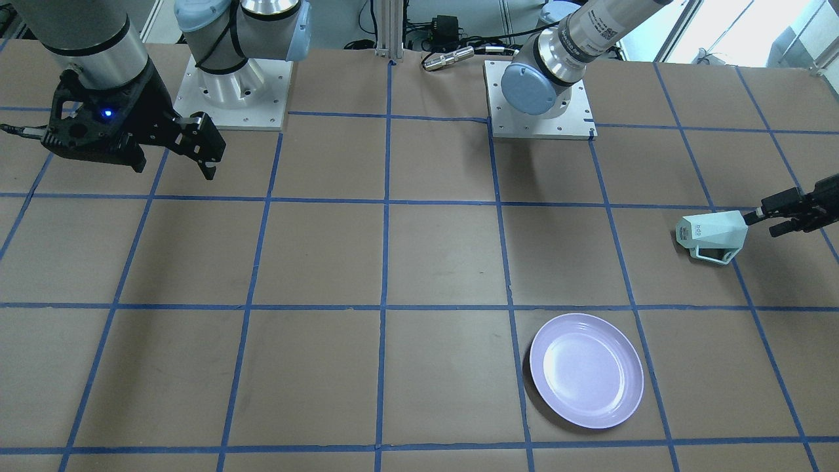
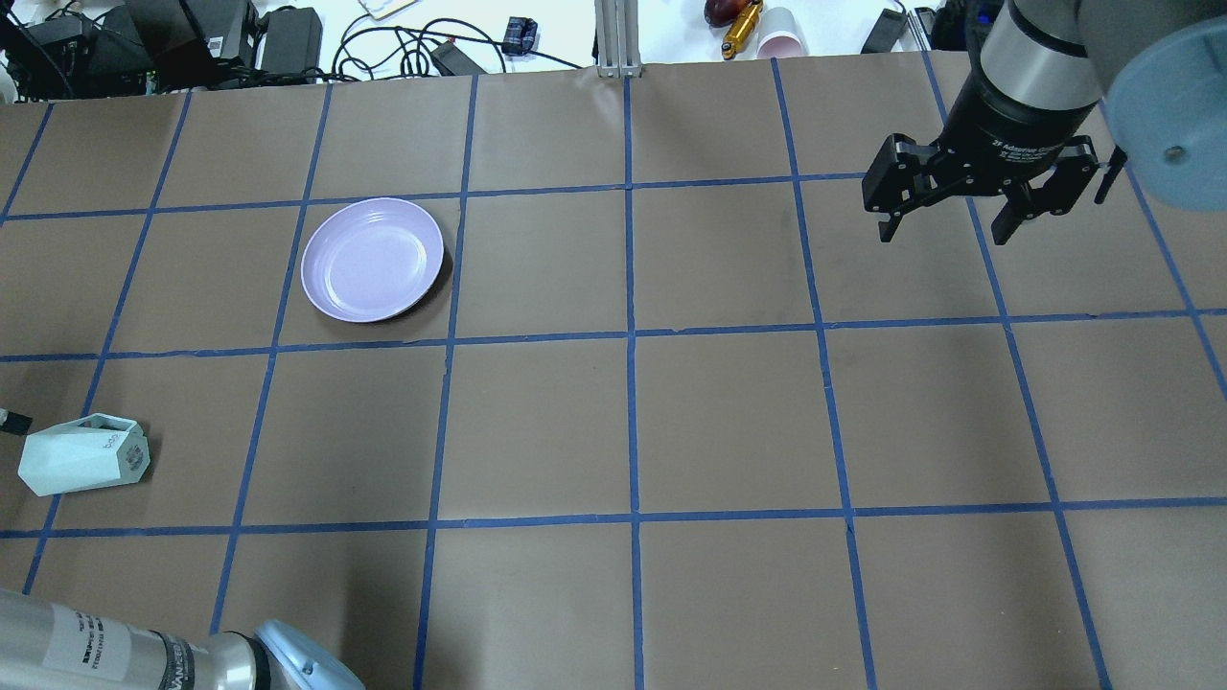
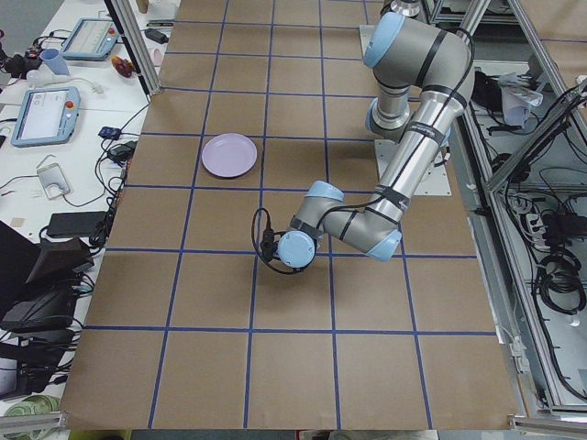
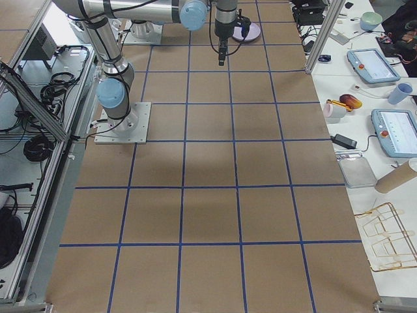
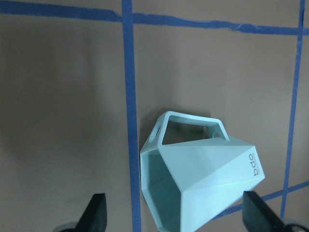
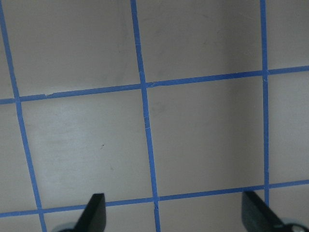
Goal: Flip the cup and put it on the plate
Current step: 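Lower the left gripper onto the tipped cup and grasp its rim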
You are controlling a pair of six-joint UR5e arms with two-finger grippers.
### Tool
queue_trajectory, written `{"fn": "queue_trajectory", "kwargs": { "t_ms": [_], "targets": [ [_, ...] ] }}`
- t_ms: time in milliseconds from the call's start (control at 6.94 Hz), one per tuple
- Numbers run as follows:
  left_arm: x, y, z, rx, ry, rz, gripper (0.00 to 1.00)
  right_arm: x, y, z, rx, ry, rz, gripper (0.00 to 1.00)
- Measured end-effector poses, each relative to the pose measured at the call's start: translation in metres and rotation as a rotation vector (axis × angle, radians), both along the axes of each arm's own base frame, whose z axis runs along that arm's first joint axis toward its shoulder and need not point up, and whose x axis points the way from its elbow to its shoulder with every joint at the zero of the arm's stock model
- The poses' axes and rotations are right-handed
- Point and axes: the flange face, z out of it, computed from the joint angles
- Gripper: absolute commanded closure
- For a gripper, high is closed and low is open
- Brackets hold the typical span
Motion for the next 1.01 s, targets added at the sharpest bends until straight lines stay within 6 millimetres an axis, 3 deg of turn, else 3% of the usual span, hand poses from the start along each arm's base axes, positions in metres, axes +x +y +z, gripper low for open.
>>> {"fn": "queue_trajectory", "kwargs": {
  "t_ms": [432, 1009],
  "targets": [
    [-0.013, 0.001, -0.015, 0.009, 0.129, 0.022, 0.00, 0.000, 0.000, 0.000, 0.000, 0.000, 0.000, 0.00],
    [-0.012, 0.002, -0.036, 0.056, 0.162, 0.044, 0.00, 0.000, 0.000, 0.000, 0.000, 0.000, 0.000, 0.00]
  ]
}}
